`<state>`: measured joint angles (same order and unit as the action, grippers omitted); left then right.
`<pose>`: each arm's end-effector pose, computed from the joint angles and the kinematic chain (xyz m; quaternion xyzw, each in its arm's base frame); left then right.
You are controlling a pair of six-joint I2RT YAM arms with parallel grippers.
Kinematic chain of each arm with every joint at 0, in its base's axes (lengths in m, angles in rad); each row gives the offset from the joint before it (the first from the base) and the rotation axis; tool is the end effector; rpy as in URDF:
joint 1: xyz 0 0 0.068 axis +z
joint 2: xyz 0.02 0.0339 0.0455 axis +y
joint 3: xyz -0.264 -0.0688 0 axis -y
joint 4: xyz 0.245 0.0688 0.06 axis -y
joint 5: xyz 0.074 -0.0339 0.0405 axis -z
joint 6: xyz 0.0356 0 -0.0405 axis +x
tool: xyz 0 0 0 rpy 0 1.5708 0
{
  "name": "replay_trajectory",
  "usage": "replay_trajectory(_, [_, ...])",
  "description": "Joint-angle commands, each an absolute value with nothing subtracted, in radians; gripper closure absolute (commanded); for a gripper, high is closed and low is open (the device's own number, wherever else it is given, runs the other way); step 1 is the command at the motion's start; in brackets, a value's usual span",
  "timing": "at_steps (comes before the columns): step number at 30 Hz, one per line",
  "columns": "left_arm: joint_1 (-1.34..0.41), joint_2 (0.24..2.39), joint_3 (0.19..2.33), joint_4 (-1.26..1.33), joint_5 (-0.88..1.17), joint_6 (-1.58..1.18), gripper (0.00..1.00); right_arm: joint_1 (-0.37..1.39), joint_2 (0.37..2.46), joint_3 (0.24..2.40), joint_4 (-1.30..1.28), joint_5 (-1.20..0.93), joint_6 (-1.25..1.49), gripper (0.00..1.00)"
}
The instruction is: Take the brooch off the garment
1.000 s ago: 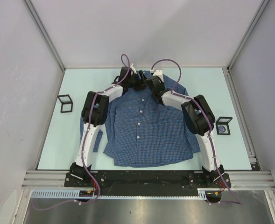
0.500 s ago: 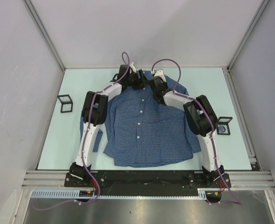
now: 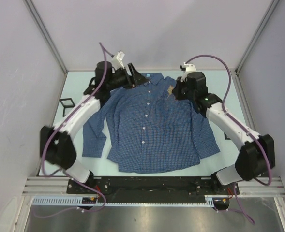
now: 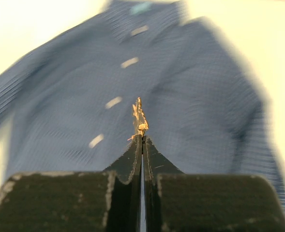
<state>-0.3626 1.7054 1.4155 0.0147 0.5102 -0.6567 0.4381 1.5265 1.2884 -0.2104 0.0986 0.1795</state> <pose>0.3757 -0.1611 0.3340 0.0376 0.7856 -0.4605 0.4115 0.3267 0.1492 0.3303 -0.0830 0.8419 0.1218 0.5190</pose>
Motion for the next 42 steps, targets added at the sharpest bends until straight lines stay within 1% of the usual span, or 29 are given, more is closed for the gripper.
replay_trajectory(1, [-0.365,1.416,1.272,-0.075,0.587,-0.638,0.27,0.44,1.387,1.139,-0.198,-0.397,0.249,1.0])
replay_trajectory(2, [-0.365,1.37,1.214,-0.095,0.607,-0.634,0.25,0.452,1.367,1.122,-0.184,-0.528,0.239,1.0])
replay_trajectory(3, [-0.367,1.332,1.174,-0.083,0.638,-0.644,0.24,0.457,1.326,1.103,-0.181,-0.567,0.241,1.0])
replay_trajectory(4, [-0.367,1.256,1.132,-0.063,0.734,-0.649,0.23,0.462,1.307,1.07,-0.179,-0.61,0.244,1.0])
replay_trajectory(5, [-0.367,1.227,1.065,-0.058,0.767,-0.652,0.22,0.471,1.289,1.056,-0.176,-0.636,0.258,1.0])
replay_trajectory(8, [-0.367,1.126,0.978,-0.099,0.816,-0.612,0.23,0.471,1.215,0.999,-0.19,-0.702,0.267,1.0])
replay_trajectory(9, [-0.367,1.103,0.953,-0.091,0.824,-0.614,0.25,0.471,1.2,0.985,-0.192,-0.722,0.275,1.0])
replay_trajectory(10, [-0.367,1.062,0.927,-0.069,0.836,-0.623,0.39,0.471,1.177,0.973,-0.192,-0.759,0.279,1.0])
replay_trajectory(11, [-0.365,1.049,0.882,-0.028,0.869,-0.632,0.45,0.472,1.167,0.948,-0.183,-0.778,0.288,1.0])
replay_trajectory(13, [-0.367,1.029,0.842,-0.005,0.905,-0.652,0.49,0.485,1.158,0.925,-0.157,-0.833,0.322,1.0])
replay_trajectory(14, [-0.367,1.023,0.812,0.032,0.919,-0.655,0.47,0.494,1.151,0.91,-0.126,-0.848,0.331,1.0])
replay_trajectory(16, [-0.37,1.026,0.786,0.047,0.956,-0.663,0.38,0.518,1.15,0.9,-0.092,-0.883,0.363,1.0])
replay_trajectory(17, [-0.373,1.026,0.755,0.09,0.968,-0.67,0.36,0.526,1.154,0.899,-0.065,-0.893,0.373,1.0])
replay_trajectory(19, [-0.377,1.04,0.727,0.141,1.011,-0.707,0.36,0.543,1.164,0.899,-0.045,-0.91,0.39,1.0])
replay_trajectory(21, [-0.385,1.071,0.689,0.268,1.067,-0.783,0.4,0.551,1.186,0.897,-0.017,-0.916,0.4,1.0])
replay_trajectory(22, [-0.39,1.081,0.681,0.306,1.081,-0.802,0.46,0.558,1.196,0.897,-0.011,-0.919,0.408,1.0])
replay_trajectory(25, [-0.397,1.103,0.681,0.33,1.083,-0.801,0.53,0.569,1.223,0.896,0.041,-0.916,0.42,1.0])
replay_trajectory(28, [-0.41,1.117,0.686,0.334,1.08,-0.79,0.55,0.574,1.247,0.896,0.08,-0.922,0.436,1.0])
replay_trajectory(32, [-0.426,1.15,0.698,0.324,1.081,-0.776,0.55,0.572,1.267,0.896,0.112,-0.936,0.454,1.0])
replay_trajectory(35, [-0.429,1.17,0.703,0.333,1.078,-0.781,0.58,0.571,1.269,0.896,0.118,-0.936,0.456,1.0])
replay_trajectory(39, [-0.431,1.192,0.706,0.362,1.089,-0.804,0.64,0.569,1.275,0.896,0.129,-0.943,0.457,1.0])
replay_trajectory(42, [-0.433,1.195,0.712,0.374,1.088,-0.808,0.77,0.568,1.287,0.897,0.133,-0.954,0.46,1.0])
